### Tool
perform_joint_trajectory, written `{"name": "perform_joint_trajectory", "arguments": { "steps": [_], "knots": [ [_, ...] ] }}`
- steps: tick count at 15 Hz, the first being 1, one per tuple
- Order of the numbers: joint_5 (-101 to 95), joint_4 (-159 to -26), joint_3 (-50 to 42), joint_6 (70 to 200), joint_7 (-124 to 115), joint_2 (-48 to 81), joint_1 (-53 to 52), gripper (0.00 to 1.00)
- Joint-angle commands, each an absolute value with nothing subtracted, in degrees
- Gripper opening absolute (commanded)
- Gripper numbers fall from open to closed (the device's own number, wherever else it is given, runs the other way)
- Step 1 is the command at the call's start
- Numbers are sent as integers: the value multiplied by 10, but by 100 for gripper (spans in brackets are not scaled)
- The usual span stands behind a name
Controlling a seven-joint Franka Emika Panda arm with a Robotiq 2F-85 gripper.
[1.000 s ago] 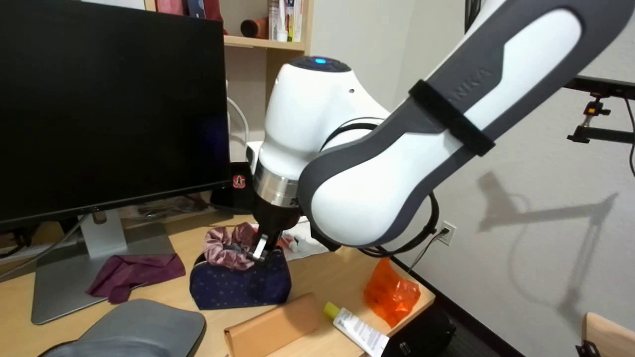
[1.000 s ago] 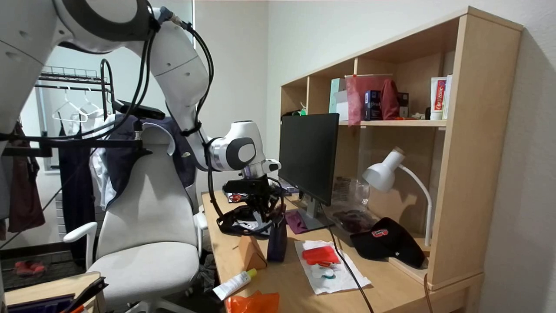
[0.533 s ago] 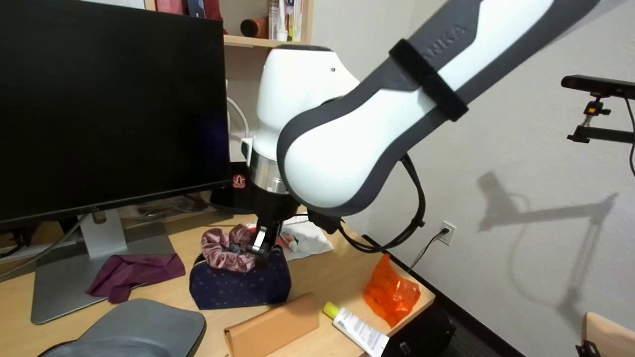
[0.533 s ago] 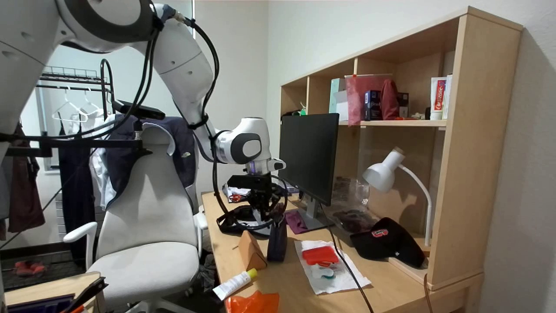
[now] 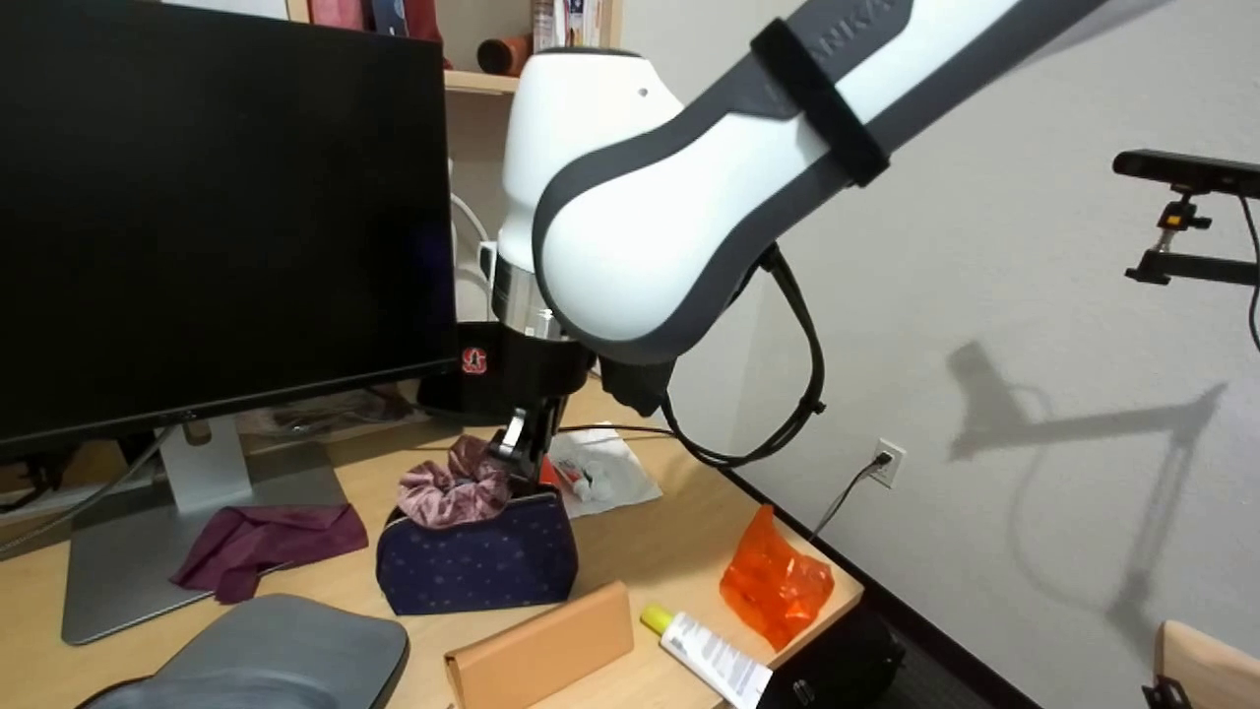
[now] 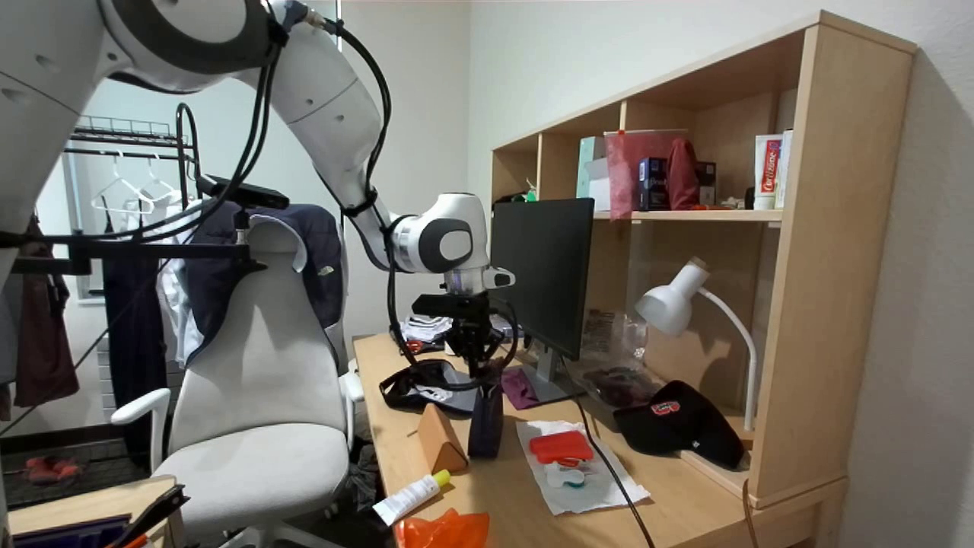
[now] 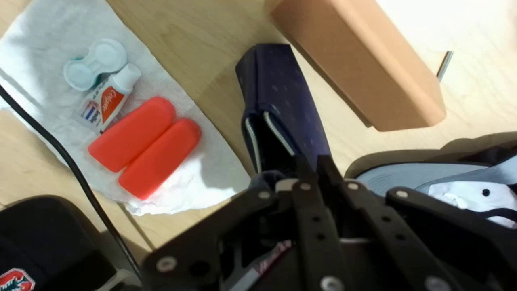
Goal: Place the scrunchies in the blue bag
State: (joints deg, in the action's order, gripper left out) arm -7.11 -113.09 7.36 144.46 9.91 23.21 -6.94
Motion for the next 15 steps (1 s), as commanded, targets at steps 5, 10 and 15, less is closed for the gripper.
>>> {"name": "perform_joint_trajectory", "arguments": {
  "steps": [5,10,15],
  "knots": [
    [-75,-1073,60,1382,79,286,-77,9],
    [-75,-1058,62,1395,82,293,-78,9],
    [-82,-1052,57,1408,73,283,-87,9]
  ]
}}
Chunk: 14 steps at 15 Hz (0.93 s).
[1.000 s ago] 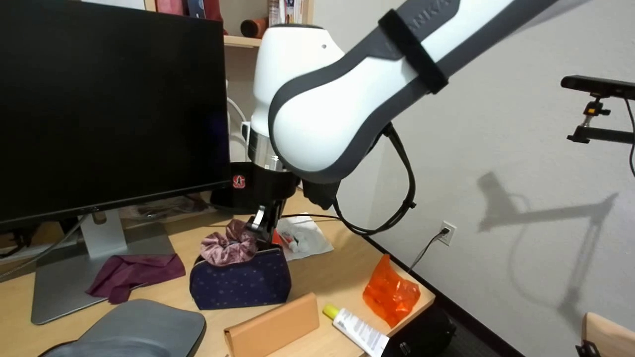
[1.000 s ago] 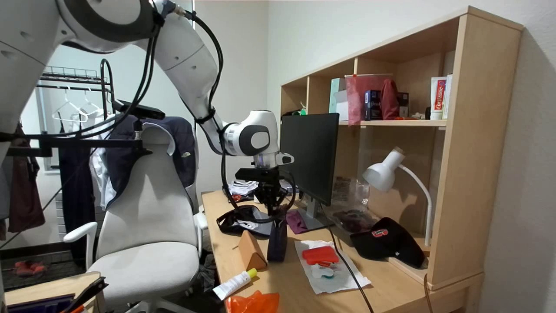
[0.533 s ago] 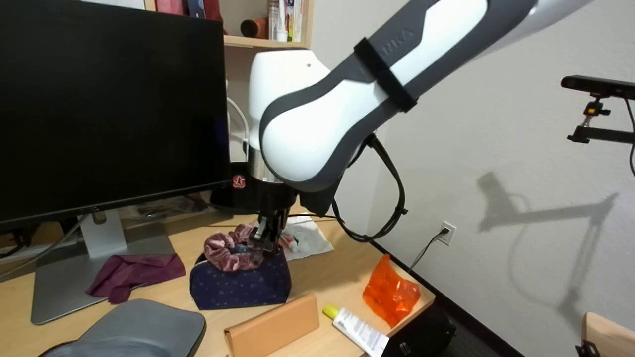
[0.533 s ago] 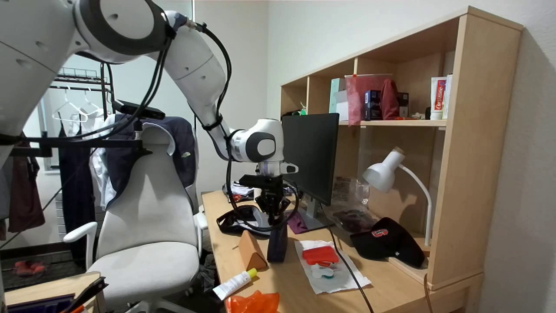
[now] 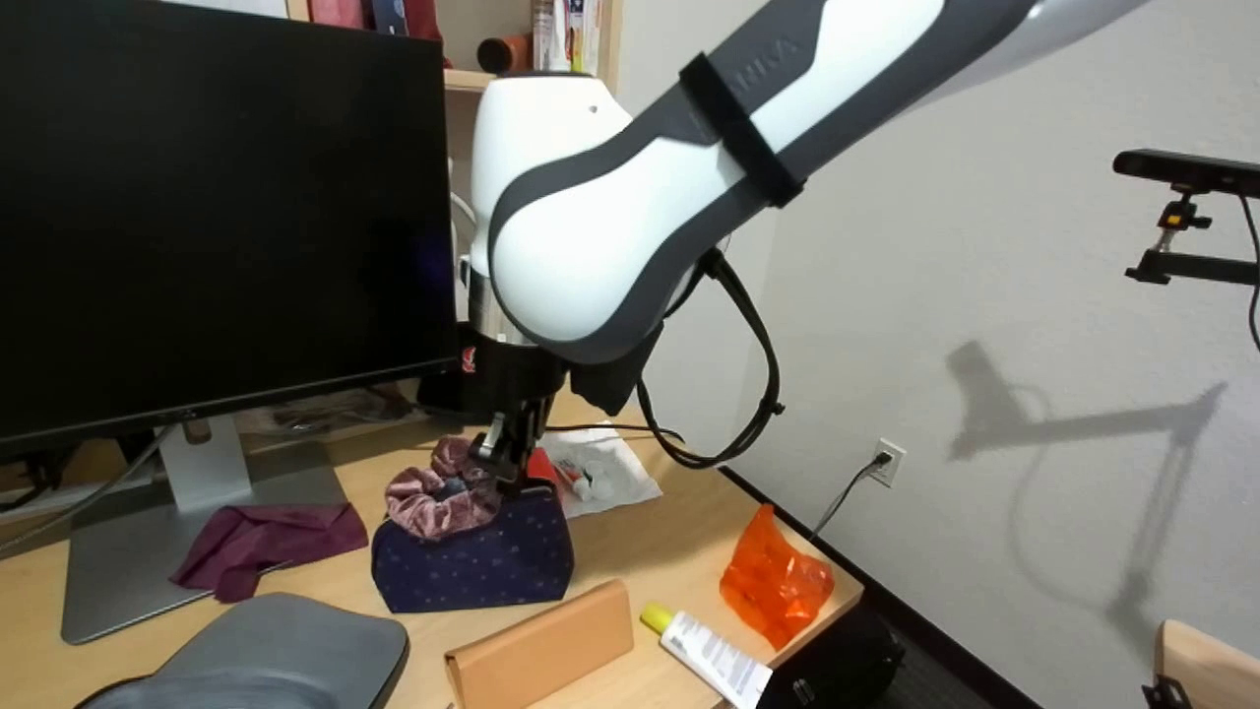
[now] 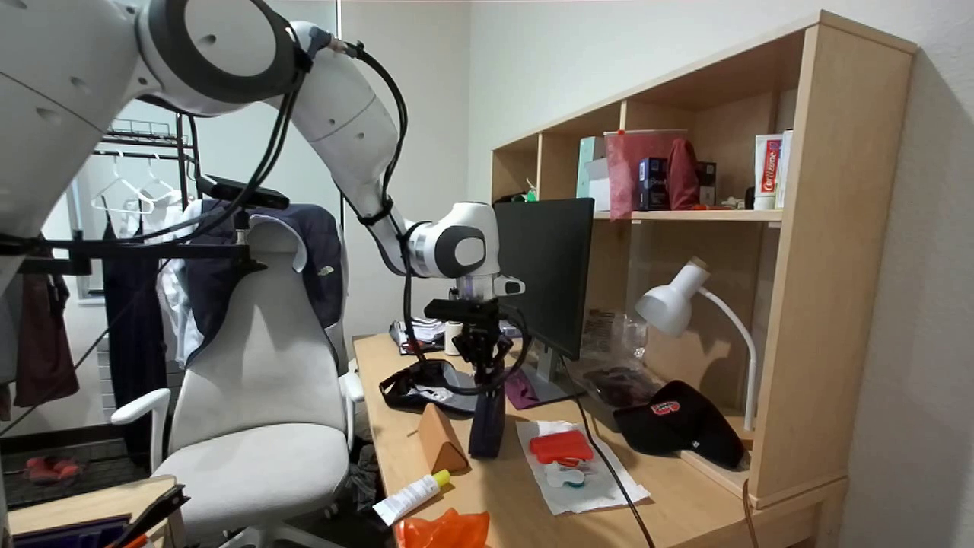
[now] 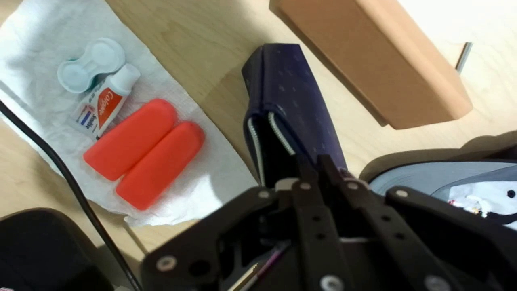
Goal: Place the scrunchies in the blue bag
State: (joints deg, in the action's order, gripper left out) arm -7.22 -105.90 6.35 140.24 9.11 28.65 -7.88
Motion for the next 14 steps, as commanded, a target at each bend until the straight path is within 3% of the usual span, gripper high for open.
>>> {"name": "perform_joint_trajectory", "arguments": {
  "steps": [1,14],
  "knots": [
    [-87,-1049,54,1419,70,286,-89,9],
    [-75,-1040,54,1450,84,324,-80,9]
  ]
}}
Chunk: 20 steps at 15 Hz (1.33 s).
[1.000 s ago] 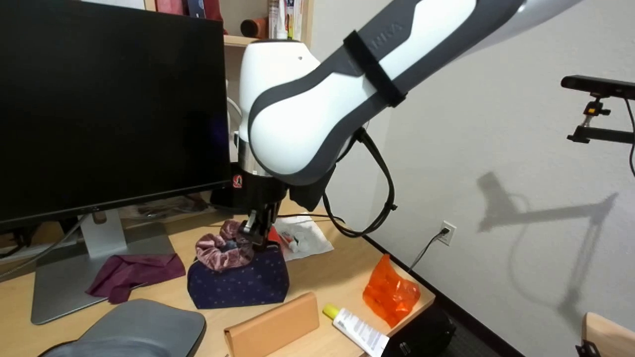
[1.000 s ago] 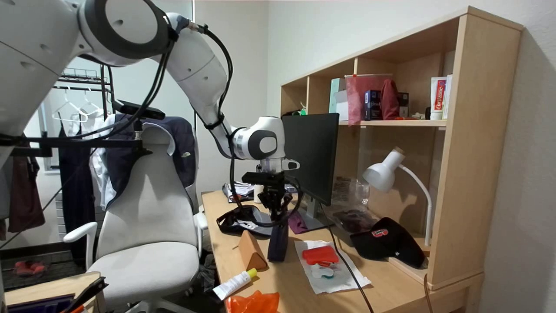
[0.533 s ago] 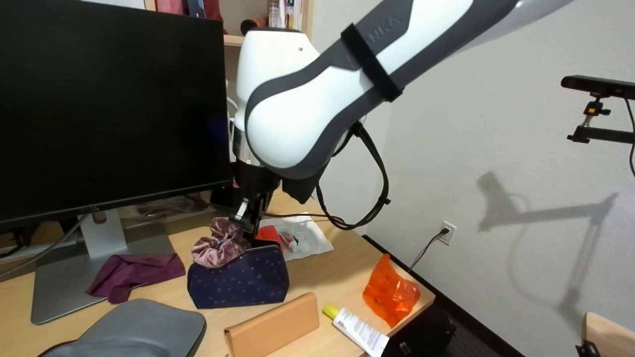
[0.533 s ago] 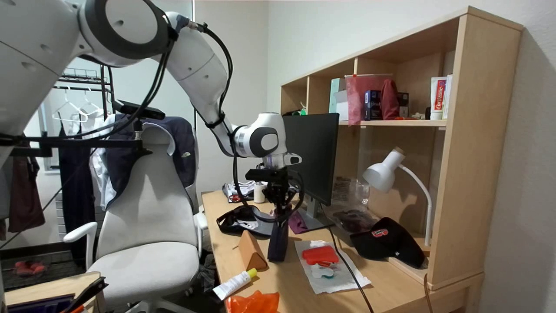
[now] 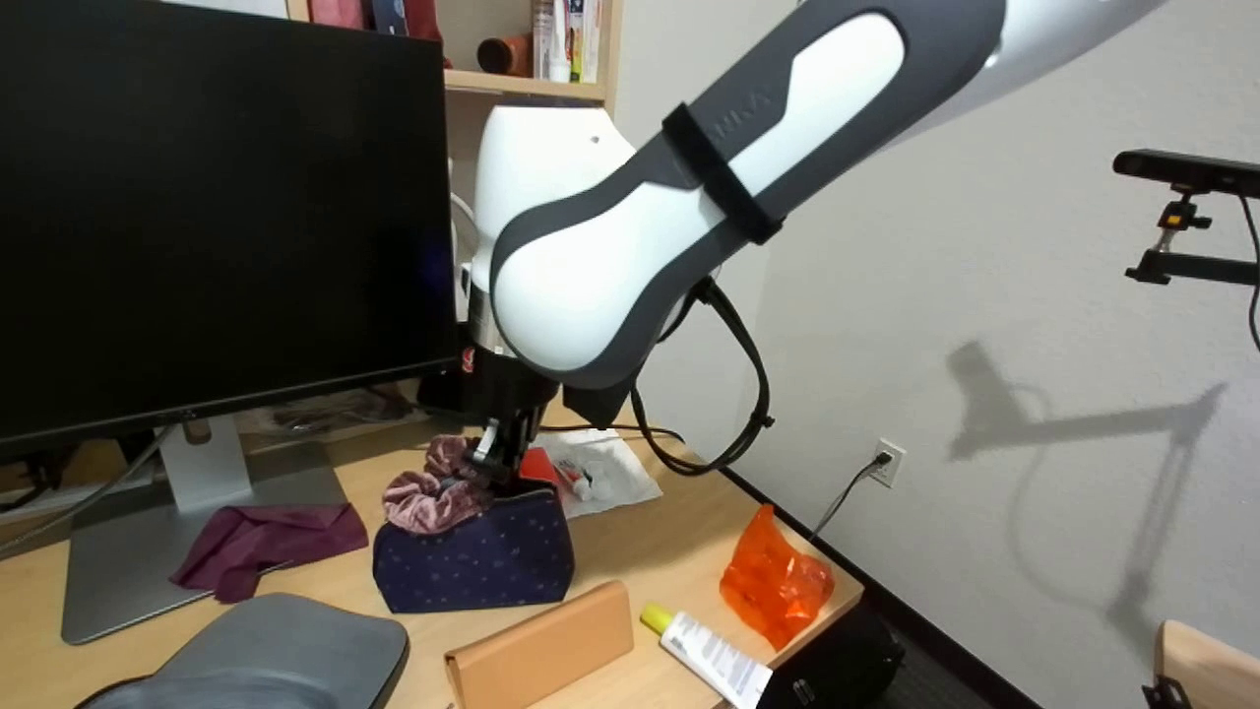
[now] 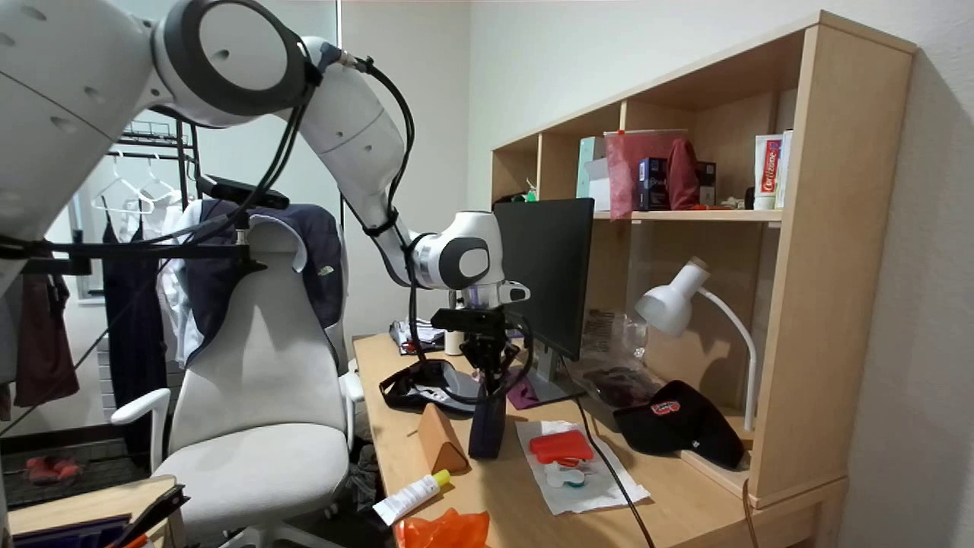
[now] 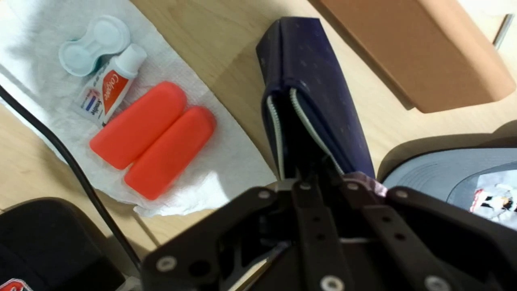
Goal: Place the scrunchies in the blue bag
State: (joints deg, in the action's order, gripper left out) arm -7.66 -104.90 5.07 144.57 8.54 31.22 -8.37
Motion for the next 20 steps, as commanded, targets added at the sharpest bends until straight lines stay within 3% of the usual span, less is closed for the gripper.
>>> {"name": "perform_joint_trajectory", "arguments": {
  "steps": [1,9,20],
  "knots": [
    [-74,-1041,54,1449,85,324,-79,9],
    [-119,-1007,4,1433,27,358,-101,9],
    [-91,-991,45,1398,68,385,-86,9]
  ]
}}
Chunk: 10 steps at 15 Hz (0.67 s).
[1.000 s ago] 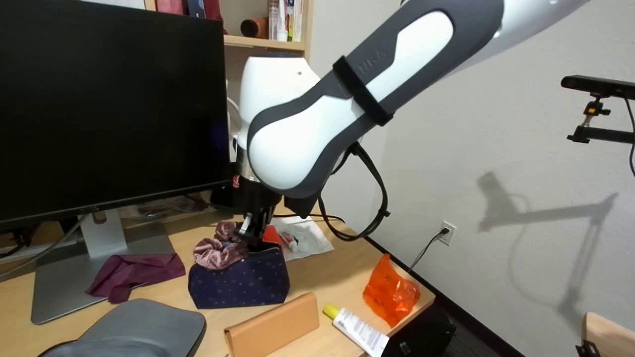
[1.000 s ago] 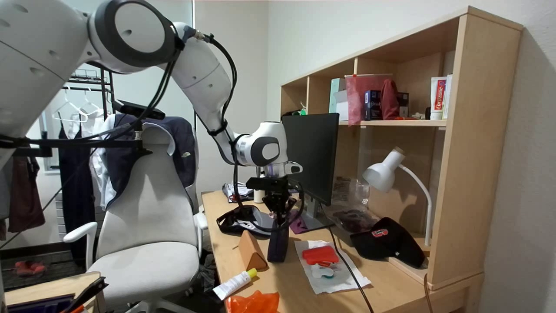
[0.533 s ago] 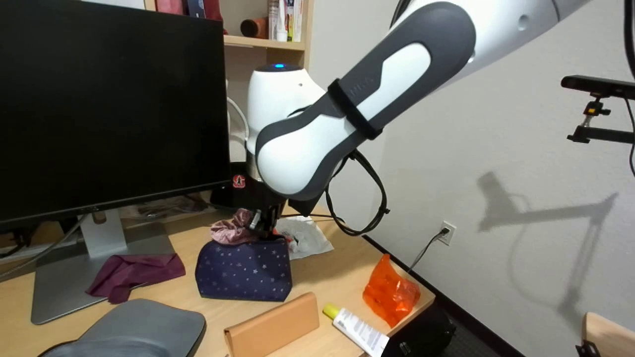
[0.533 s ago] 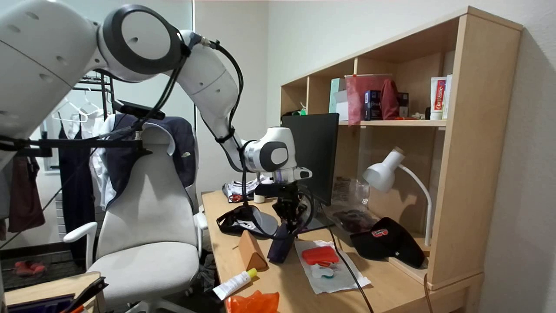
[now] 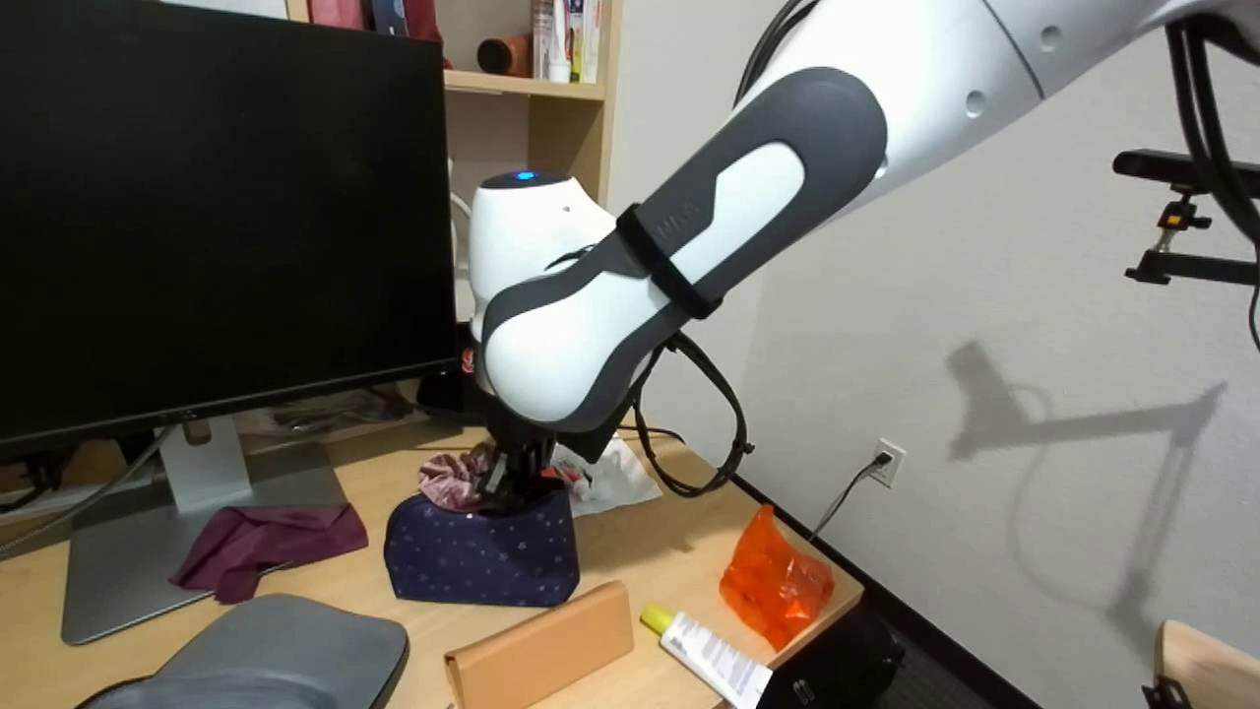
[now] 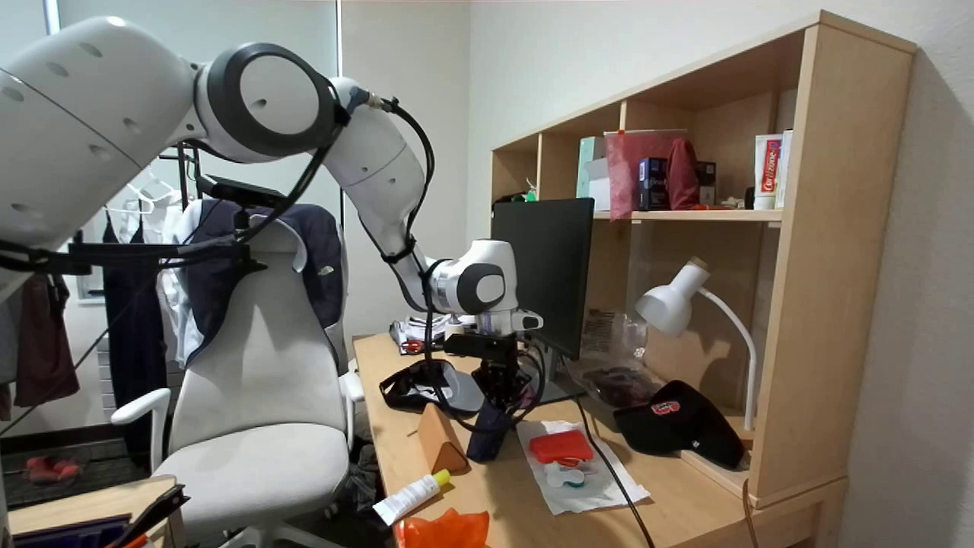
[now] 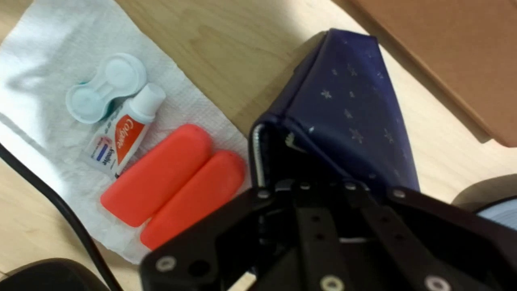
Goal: Place the scrunchies in the blue bag
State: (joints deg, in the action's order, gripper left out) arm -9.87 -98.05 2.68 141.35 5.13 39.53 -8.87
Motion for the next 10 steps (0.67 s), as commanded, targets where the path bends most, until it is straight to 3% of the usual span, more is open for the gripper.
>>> {"name": "perform_joint_trajectory", "arguments": {
  "steps": [1,10],
  "knots": [
    [-94,-999,49,1397,69,377,-89,9],
    [-93,-982,44,1226,41,359,-107,9]
  ]
}}
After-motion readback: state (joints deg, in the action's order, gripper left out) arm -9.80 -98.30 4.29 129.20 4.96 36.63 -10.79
